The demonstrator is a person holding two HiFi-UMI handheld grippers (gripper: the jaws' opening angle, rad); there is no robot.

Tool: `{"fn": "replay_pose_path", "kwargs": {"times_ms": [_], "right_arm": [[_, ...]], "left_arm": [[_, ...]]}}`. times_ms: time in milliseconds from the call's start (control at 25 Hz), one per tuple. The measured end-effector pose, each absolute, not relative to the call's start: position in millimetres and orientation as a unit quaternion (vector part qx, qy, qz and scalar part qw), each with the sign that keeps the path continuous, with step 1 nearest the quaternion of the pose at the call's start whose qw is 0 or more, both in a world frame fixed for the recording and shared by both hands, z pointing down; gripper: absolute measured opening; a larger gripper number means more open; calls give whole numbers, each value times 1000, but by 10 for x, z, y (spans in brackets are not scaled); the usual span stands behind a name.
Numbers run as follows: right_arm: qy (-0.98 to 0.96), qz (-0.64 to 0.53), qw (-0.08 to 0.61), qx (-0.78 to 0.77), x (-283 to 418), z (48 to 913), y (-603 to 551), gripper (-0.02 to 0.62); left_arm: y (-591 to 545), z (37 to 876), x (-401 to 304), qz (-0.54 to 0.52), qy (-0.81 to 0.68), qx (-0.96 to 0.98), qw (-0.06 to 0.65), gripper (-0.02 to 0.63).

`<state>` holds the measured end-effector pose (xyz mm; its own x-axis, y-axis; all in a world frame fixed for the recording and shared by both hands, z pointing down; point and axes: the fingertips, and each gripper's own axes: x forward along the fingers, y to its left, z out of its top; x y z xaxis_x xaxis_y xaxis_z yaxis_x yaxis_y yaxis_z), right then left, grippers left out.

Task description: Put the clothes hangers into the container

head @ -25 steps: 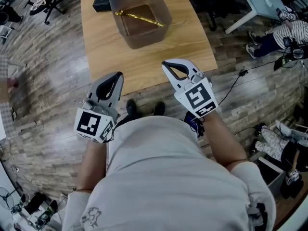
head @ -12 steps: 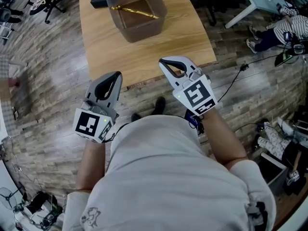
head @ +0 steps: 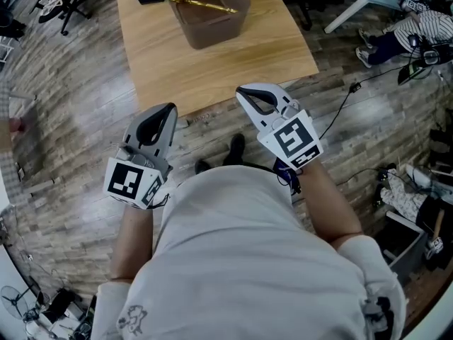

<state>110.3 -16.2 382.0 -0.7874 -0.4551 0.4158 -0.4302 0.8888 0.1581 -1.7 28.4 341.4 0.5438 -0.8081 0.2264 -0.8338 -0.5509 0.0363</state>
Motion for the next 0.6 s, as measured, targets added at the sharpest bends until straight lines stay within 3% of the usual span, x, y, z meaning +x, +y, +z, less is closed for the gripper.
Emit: {"fn": "replay_pose_path", "kwargs": {"times_ms": [600], "right_arm": [[-944, -29, 208, 254, 588, 3731, 736, 6]], "left_arm": [[1031, 3351, -657, 81, -453, 886, 57, 6]]}}
